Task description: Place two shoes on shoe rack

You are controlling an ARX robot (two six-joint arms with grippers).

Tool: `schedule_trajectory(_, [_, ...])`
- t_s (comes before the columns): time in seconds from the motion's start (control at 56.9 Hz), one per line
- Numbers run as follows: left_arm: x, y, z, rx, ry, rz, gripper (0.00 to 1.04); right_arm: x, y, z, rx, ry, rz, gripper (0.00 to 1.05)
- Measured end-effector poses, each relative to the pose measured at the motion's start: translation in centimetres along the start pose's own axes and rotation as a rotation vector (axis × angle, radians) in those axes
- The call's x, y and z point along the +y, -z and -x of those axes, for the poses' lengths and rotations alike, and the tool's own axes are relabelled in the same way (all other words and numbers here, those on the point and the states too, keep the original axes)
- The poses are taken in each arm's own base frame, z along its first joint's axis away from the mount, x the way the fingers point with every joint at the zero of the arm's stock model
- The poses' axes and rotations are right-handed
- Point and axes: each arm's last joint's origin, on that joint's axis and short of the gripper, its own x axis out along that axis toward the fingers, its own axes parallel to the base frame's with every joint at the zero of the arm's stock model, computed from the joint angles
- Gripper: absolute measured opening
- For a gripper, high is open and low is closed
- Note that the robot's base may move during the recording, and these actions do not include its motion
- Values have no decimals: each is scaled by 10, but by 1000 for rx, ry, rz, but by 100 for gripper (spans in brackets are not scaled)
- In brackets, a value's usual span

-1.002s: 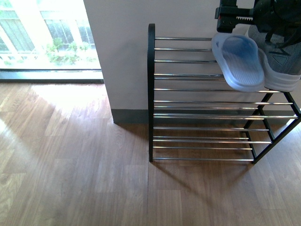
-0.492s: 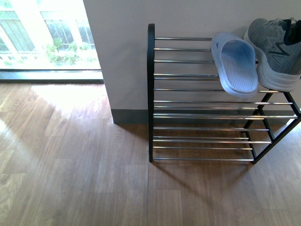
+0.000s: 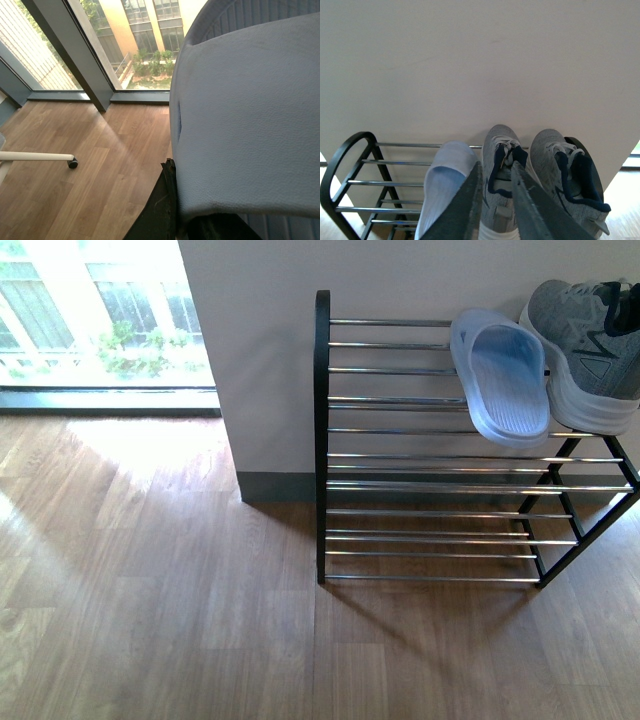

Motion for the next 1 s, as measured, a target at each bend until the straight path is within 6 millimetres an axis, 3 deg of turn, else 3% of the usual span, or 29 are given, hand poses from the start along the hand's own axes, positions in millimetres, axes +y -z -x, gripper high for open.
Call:
schedule_trajectory(0.035, [0,0,0,0,0,0,2,0,3,5,2,-3,2,1])
schedule_trajectory(0.404, [0,0,0,0,0,0,2,-13,22,49,9,3,-4,1])
schedule_trajectory(1.002, [0,0,0,0,0,0,2,-13,42,97,5,3,-4,1])
